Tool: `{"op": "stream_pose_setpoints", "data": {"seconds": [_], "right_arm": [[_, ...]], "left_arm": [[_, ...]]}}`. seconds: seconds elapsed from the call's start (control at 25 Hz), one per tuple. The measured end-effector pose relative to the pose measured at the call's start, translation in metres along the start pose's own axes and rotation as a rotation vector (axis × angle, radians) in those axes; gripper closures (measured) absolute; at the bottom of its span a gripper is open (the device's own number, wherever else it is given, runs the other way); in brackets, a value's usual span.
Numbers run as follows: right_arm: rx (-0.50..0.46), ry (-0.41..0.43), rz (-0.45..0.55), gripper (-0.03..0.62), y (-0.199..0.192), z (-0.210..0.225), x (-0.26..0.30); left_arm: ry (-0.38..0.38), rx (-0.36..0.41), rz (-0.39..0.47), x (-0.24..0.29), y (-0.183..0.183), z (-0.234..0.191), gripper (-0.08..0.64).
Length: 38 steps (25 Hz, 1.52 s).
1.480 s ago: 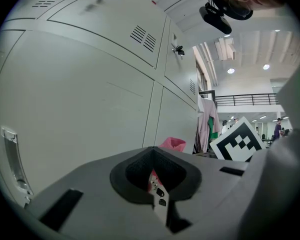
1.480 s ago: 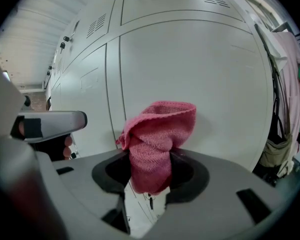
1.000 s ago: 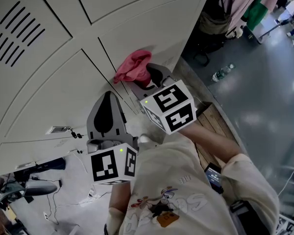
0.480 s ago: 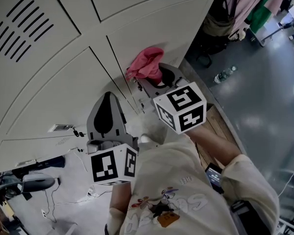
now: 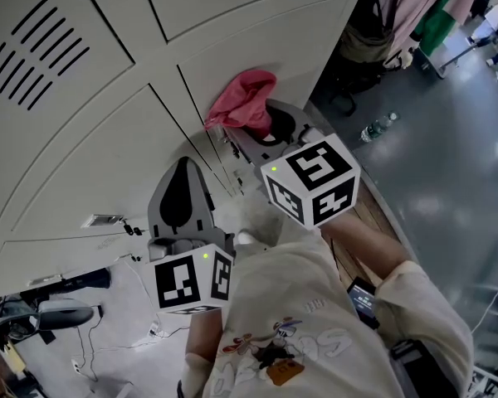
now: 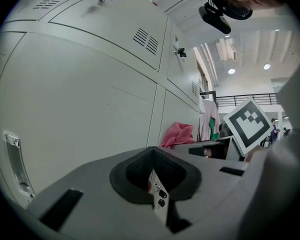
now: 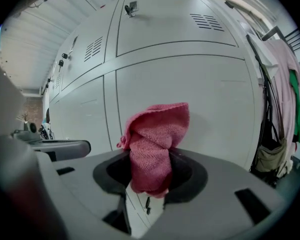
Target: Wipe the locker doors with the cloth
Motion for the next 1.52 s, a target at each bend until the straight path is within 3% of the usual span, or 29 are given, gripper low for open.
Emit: {"op": "stream_pose_setpoints", "data": {"seconds": [0.76,1.52], "right_arm": [[0.013,0.104,0.075,0.431,0.039,-0.018,-0.004],[0.002,0.137,0.165,0.431,0.081,-0.027,-0.016]], "left_arm": [[-0.004,0.008,0.009,0.000,0.005,0.006,0.554],[0.002,0.010,0.032,-0.008,0.010,0.007,0.554]]}}
Point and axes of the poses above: the fingertips, and each gripper's own axes: x forward along the fingers, z to its right, y out of its top, the point moved 10 cm from there along -x, backward along the fingers, and after that the axes turned 1 degree about -y, right-handed, at the moved point
